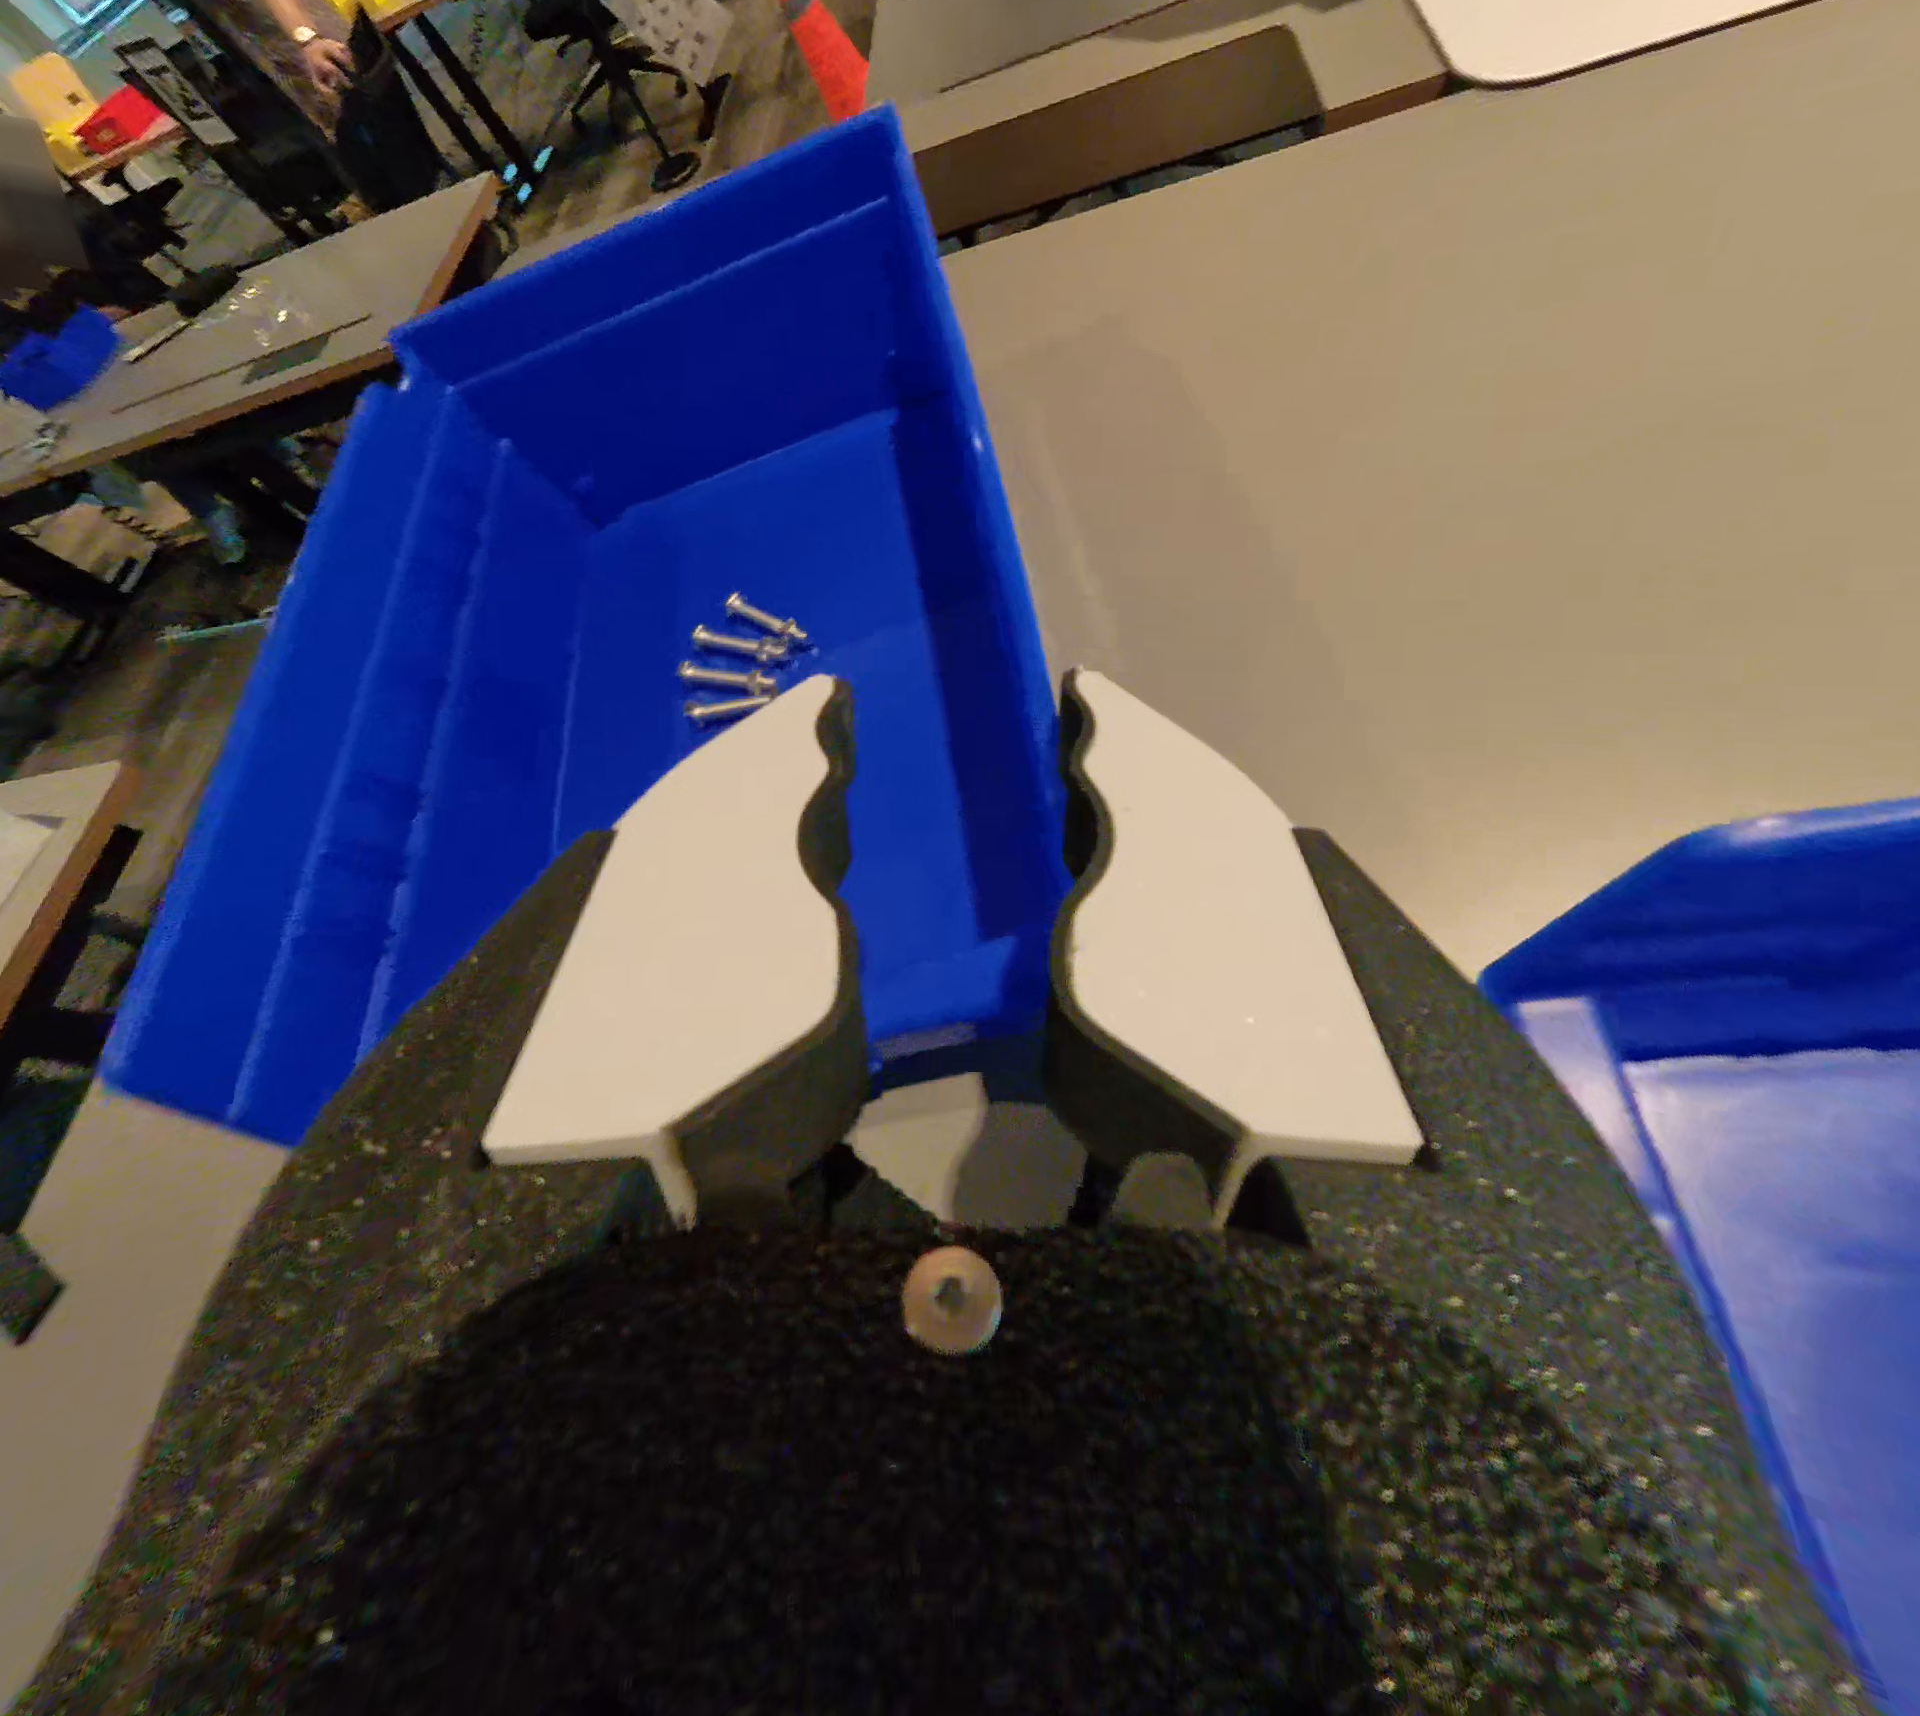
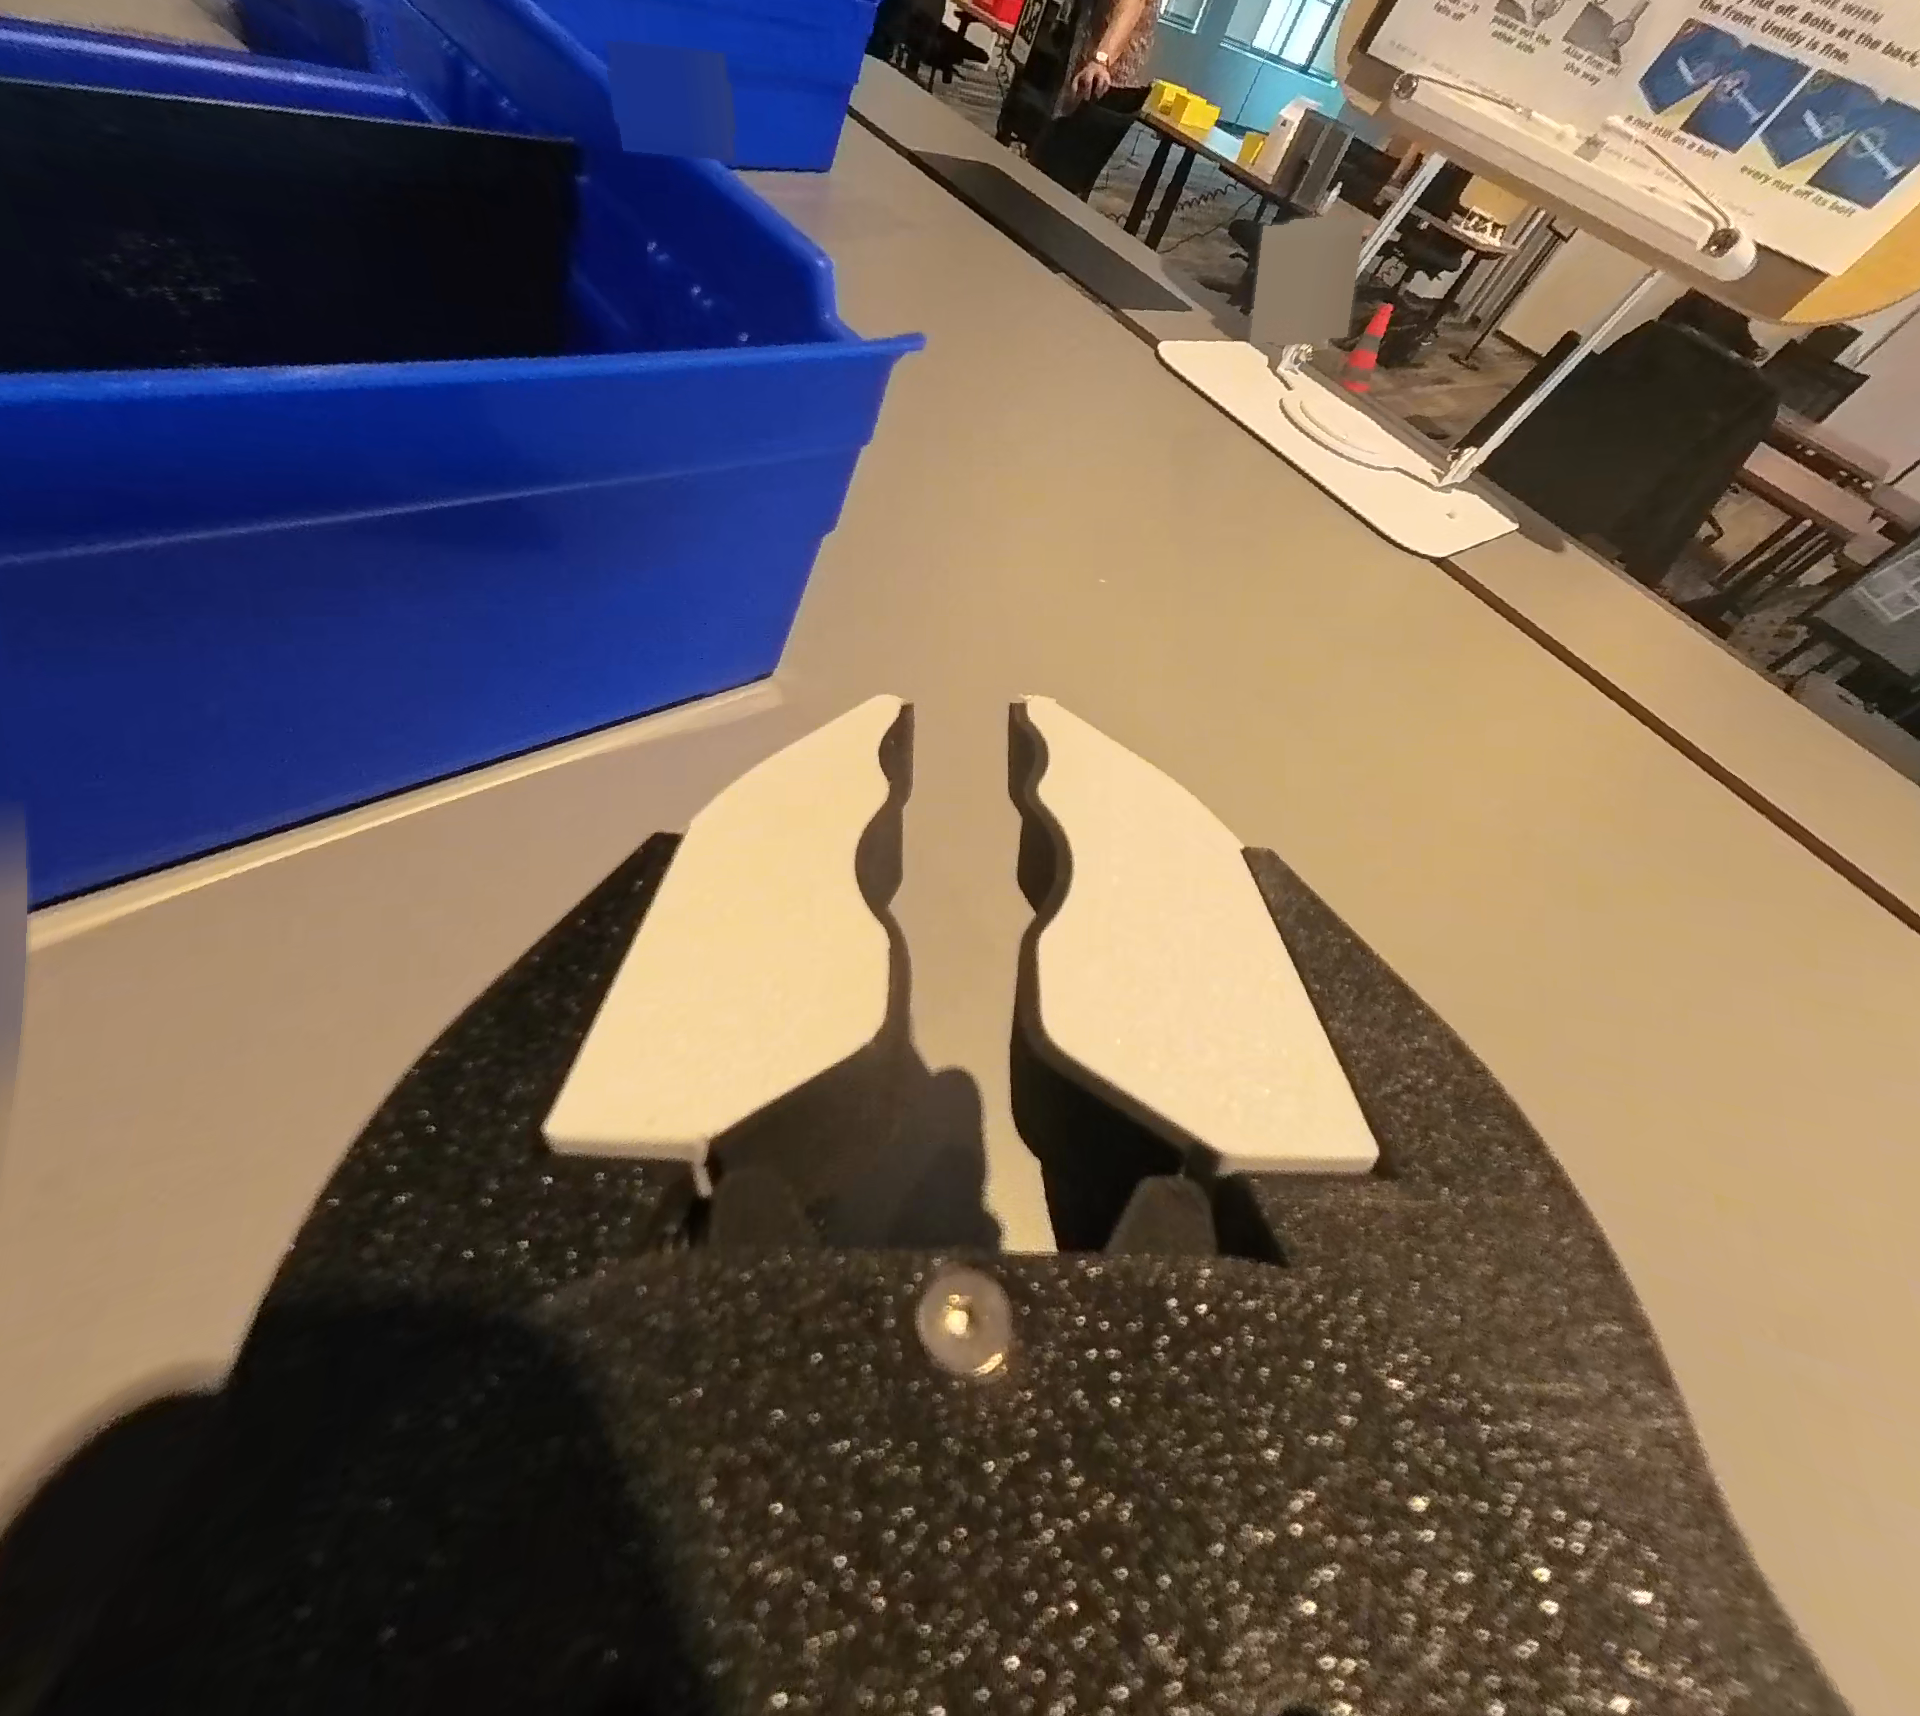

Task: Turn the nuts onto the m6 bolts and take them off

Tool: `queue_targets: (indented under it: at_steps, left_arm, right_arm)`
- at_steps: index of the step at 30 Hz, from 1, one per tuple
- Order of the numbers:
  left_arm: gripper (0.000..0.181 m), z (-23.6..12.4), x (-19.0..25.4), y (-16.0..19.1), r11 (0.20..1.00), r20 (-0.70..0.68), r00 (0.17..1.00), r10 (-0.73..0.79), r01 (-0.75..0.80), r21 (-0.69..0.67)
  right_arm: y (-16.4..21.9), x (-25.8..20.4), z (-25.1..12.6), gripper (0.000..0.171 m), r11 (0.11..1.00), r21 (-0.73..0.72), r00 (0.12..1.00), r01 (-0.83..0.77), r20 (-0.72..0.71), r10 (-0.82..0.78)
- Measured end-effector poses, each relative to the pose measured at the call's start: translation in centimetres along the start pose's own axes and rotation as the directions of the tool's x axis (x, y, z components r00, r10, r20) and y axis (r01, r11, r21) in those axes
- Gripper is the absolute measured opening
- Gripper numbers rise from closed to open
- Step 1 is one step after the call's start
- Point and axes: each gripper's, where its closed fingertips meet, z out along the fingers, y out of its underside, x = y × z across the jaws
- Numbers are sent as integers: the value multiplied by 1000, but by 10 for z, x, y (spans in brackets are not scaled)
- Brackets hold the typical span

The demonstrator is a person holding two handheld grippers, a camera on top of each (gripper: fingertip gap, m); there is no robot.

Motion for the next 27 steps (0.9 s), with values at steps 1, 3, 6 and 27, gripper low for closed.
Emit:
queue_targets:
  at_steps: [1,3,6,27]
  left_arm:
    - [38,-2,-6,3,1000,17,1000,-4,4,-7]
    - [37,-8,-15,9,1000,33,999,-9,9,-16]
    - [37,-19,-8,5,999,-34,999,-19,20,28]
    - [5,2,-20,42,996,4,996,-86,86,-8]
  right_arm:
    - [0,0,0,17,1000,-1,1000,-1,1,1]
    - [0,0,0,17,1000,-2,1000,-3,4,3]
    - [1,0,1,17,1000,-5,1000,-3,7,3]
    - [1,-3,1,17,1000,-9,1000,23,6,-23]
